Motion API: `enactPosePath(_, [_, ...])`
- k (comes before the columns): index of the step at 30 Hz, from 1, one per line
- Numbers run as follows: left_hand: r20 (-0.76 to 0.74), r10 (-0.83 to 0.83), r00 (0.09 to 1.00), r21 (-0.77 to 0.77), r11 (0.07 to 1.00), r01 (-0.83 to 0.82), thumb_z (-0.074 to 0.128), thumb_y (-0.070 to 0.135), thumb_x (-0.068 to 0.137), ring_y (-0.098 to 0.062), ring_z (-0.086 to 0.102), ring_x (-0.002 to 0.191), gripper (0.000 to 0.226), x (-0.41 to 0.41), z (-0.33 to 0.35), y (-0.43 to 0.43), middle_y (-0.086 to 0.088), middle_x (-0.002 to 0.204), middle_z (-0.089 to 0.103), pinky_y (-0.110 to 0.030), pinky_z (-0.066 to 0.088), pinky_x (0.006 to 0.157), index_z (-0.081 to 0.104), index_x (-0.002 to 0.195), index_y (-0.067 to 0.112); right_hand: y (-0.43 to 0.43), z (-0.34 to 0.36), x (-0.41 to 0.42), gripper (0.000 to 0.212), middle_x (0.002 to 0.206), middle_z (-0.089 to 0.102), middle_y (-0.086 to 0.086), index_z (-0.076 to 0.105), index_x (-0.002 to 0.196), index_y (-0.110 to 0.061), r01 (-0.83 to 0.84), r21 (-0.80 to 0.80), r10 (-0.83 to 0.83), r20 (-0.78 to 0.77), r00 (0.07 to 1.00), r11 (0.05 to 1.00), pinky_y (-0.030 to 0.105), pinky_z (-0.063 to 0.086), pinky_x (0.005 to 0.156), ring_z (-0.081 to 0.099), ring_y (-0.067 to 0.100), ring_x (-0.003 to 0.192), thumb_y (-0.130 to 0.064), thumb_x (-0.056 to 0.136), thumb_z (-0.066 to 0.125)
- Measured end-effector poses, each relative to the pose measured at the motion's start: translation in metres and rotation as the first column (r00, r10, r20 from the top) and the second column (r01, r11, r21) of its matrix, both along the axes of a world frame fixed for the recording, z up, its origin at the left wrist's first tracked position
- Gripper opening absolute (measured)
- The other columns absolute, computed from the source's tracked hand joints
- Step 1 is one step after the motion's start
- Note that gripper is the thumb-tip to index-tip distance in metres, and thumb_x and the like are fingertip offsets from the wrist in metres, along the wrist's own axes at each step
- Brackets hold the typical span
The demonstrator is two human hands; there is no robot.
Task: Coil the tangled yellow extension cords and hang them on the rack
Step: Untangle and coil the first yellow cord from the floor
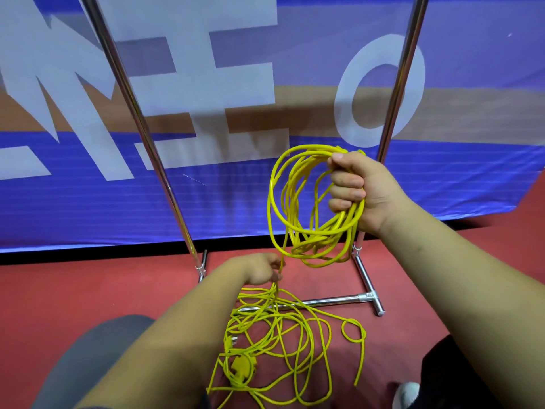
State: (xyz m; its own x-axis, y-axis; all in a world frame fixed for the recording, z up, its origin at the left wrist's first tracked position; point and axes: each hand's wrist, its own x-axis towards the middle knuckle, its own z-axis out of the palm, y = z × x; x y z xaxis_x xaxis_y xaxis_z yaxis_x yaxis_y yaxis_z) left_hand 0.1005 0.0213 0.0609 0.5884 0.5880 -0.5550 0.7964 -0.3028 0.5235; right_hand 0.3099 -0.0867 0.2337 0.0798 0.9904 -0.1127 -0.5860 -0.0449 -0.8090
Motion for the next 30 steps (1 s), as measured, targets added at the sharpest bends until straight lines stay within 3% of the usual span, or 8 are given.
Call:
enactPosePath(2, [-0.112, -0.038, 0.993, 0.036, 0.998, 0.042, 0.063, 0.022, 0.102, -0.021, 0.061, 0.115, 0.035, -0.001, -0.008, 0.000, -0.006, 0.137, 0.065, -0.023, 0.042, 0.089, 0.061, 0.136, 0.013, 0.000, 0.001, 0.004, 0.024, 0.043, 0.028, -0.010, 0.062, 0.085, -0.017, 0.006, 0.018, -0.006, -0.014, 1.000, 1.000, 0.022, 0.024, 0.039, 0.026, 0.005, 0.032, -0.025, 0.105, 0.053])
enactPosePath(5, [-0.133, 0.032, 0.991, 0.025, 0.999, -0.029, 0.057, 0.028, 0.105, -0.029, 0.067, 0.099, 0.019, 0.001, -0.016, 0.004, -0.013, 0.123, 0.072, -0.031, 0.050, 0.080, 0.063, 0.114, 0.012, 0.000, 0.001, 0.008, 0.023, 0.042, 0.028, -0.010, 0.062, 0.086, -0.017, 0.038, 0.032, -0.037, -0.029, 0.999, 0.999, 0.021, 0.023, 0.040, 0.026, 0.005, 0.032, -0.025, 0.104, 0.053])
enactPosePath(8, [0.016, 0.285, 0.958, -0.036, 0.958, -0.284, 0.047, 0.026, 0.110, -0.026, 0.069, 0.065, 0.020, 0.007, -0.002, 0.008, -0.017, 0.091, 0.074, -0.026, 0.041, 0.054, 0.050, 0.094, 0.016, 0.002, 0.001, 0.010, 0.023, 0.044, 0.027, -0.009, 0.063, 0.085, -0.018, 0.090, 0.024, -0.090, 0.006, 0.996, 0.996, 0.022, 0.026, 0.040, 0.025, 0.005, 0.034, -0.025, 0.105, 0.054])
enactPosePath(11, [0.219, 0.476, 0.852, -0.092, 0.879, -0.467, 0.047, 0.021, 0.110, -0.029, 0.066, 0.053, 0.029, 0.012, 0.029, 0.018, -0.026, 0.086, 0.075, -0.031, 0.053, 0.053, 0.059, 0.089, 0.005, 0.007, -0.003, 0.013, 0.022, 0.047, 0.027, -0.009, 0.063, 0.084, -0.019, 0.142, 0.018, -0.143, 0.069, 0.987, 0.990, 0.024, 0.028, 0.041, 0.024, 0.007, 0.036, -0.025, 0.104, 0.056])
enactPosePath(16, [0.481, 0.633, 0.607, -0.315, 0.771, -0.554, 0.057, 0.016, 0.105, -0.029, 0.072, 0.058, 0.024, 0.021, 0.090, 0.012, -0.014, 0.073, 0.073, -0.042, 0.065, 0.057, 0.061, 0.109, -0.007, 0.014, -0.009, 0.016, 0.020, 0.048, 0.029, -0.008, 0.060, 0.084, -0.021, 0.198, -0.015, -0.196, 0.103, 0.975, 0.980, 0.024, 0.031, 0.041, 0.026, 0.009, 0.037, -0.028, 0.103, 0.061])
enactPosePath(22, [0.569, 0.683, 0.457, -0.477, 0.728, -0.493, 0.058, 0.014, 0.104, -0.024, 0.074, 0.058, 0.018, 0.022, 0.153, 0.001, -0.014, 0.078, 0.073, -0.036, 0.062, 0.051, 0.062, 0.110, -0.003, 0.021, -0.015, 0.011, 0.026, 0.053, 0.033, -0.006, 0.060, 0.076, -0.023, 0.283, -0.013, -0.277, 0.162, 0.947, 0.959, 0.027, 0.033, 0.046, 0.031, 0.011, 0.042, -0.029, 0.097, 0.074])
enactPosePath(26, [0.622, 0.704, 0.342, -0.587, 0.709, -0.391, 0.051, 0.016, 0.108, -0.019, 0.074, 0.058, 0.021, 0.026, 0.189, -0.002, -0.007, 0.067, 0.073, -0.032, 0.061, 0.051, 0.062, 0.102, -0.001, 0.023, -0.026, 0.012, 0.031, 0.058, 0.045, -0.001, 0.058, 0.071, -0.019, 0.285, -0.015, -0.255, 0.399, 0.881, 0.959, 0.029, 0.038, 0.051, 0.040, 0.016, 0.047, -0.027, 0.094, 0.077])
enactPosePath(30, [0.632, 0.742, 0.223, -0.673, 0.669, -0.317, 0.049, 0.014, 0.109, -0.019, 0.075, 0.057, 0.025, 0.033, 0.205, -0.005, -0.008, 0.067, 0.074, -0.030, 0.060, 0.050, 0.058, 0.121, -0.007, 0.014, -0.030, 0.006, 0.020, 0.075, 0.077, -0.003, 0.074, 0.099, -0.007, 0.166, -0.056, -0.084, 0.680, 0.728, 0.984, 0.025, 0.041, 0.045, 0.052, 0.014, 0.050, -0.027, 0.100, 0.071])
